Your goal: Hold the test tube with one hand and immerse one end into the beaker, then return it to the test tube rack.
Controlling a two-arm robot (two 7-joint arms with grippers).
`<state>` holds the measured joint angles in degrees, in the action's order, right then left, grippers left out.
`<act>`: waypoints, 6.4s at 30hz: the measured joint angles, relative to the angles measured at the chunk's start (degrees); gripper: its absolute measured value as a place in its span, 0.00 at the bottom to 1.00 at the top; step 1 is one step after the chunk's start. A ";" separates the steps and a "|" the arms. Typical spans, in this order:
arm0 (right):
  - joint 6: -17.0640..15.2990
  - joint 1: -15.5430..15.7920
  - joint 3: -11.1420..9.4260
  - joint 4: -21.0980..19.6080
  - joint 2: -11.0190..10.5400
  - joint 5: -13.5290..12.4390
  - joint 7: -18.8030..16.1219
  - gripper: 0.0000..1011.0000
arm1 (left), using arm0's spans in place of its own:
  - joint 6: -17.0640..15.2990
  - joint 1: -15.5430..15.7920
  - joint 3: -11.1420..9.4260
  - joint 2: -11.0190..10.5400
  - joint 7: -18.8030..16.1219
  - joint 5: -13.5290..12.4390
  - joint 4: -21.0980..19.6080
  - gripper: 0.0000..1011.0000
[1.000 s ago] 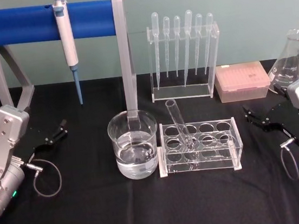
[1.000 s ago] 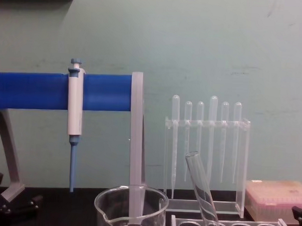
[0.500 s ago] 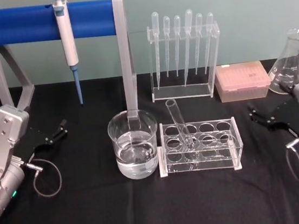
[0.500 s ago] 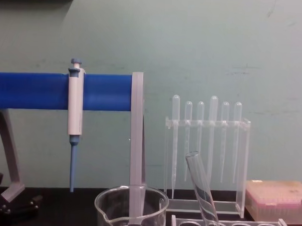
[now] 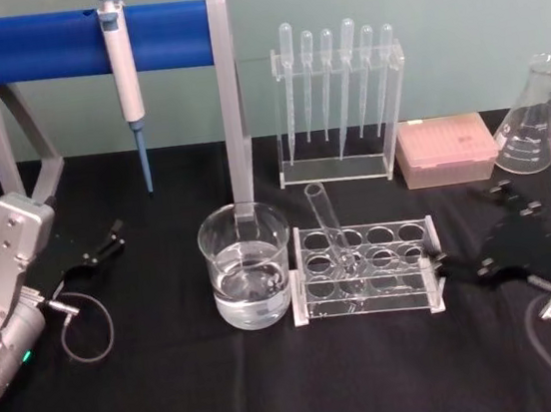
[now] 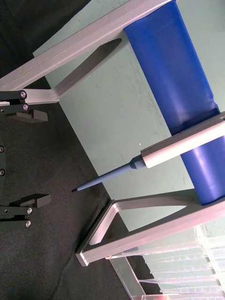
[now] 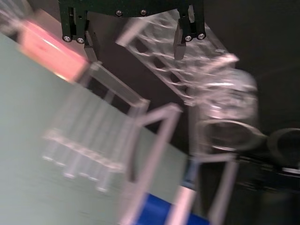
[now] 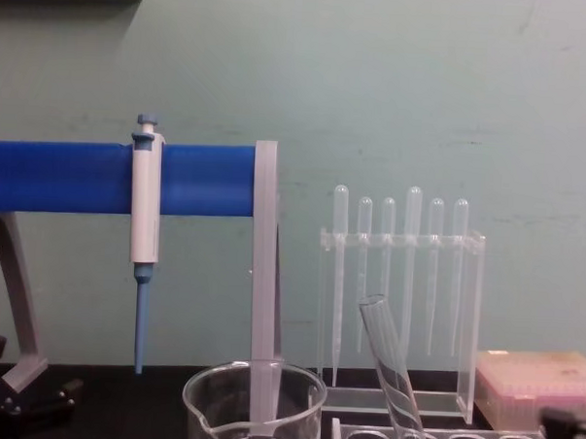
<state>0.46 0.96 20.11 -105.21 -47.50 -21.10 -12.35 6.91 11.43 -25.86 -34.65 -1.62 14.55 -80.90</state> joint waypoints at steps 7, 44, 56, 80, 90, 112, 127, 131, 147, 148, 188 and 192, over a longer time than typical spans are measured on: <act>-0.68 -3.71 3.84 0.49 2.77 1.22 -5.75 0.99 | 0.00 0.00 0.00 0.00 0.00 0.00 0.00 0.99; 0.49 -15.11 8.22 13.73 20.22 10.47 -9.51 0.53 | 0.00 0.00 0.00 0.00 0.00 0.00 0.00 0.99; -0.53 -14.02 5.92 13.15 21.53 9.23 -11.35 0.23 | 0.00 0.00 0.00 0.00 0.00 0.00 0.00 0.99; -8.12 -10.91 -2.74 2.16 22.75 -5.31 -9.39 0.23 | 0.00 0.00 0.00 0.00 0.00 0.00 0.00 0.99; -7.98 -10.83 -2.70 2.25 22.78 -5.19 -9.43 0.23 | 0.00 0.00 0.00 0.00 0.00 0.00 0.00 0.99; -7.69 -10.70 -2.70 2.43 22.84 -4.94 -9.60 0.23 | 0.00 0.00 0.00 0.00 0.00 0.00 0.00 0.99; -7.65 -10.70 -2.70 2.45 22.84 -4.87 -9.59 0.23 | 0.00 0.00 0.00 0.00 0.00 0.00 0.00 0.99; -7.65 -10.70 -2.70 2.46 22.84 -4.88 -9.59 0.23 | 0.00 0.00 0.00 0.00 0.00 0.00 0.00 0.99; -7.65 -10.70 -2.70 2.46 22.84 -4.88 -9.59 0.23 | 0.00 0.00 0.00 0.00 0.00 0.00 0.00 0.99; -7.65 -10.70 -2.70 2.46 22.84 -4.88 -9.59 0.23 | 0.00 0.00 0.00 0.00 0.00 0.00 0.00 0.99; -7.65 -10.70 -2.70 2.45 22.84 -4.88 -9.59 0.23 | 0.00 0.00 0.00 0.00 0.00 0.00 0.00 0.99; -7.65 -10.70 -2.70 2.45 22.84 -4.88 -9.59 0.23 | 0.00 0.00 0.00 0.00 0.00 0.00 0.00 0.99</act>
<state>-7.19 -9.74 17.41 -102.76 -24.66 -25.98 -21.94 6.91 11.43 -25.86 -34.65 -1.62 14.55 -80.90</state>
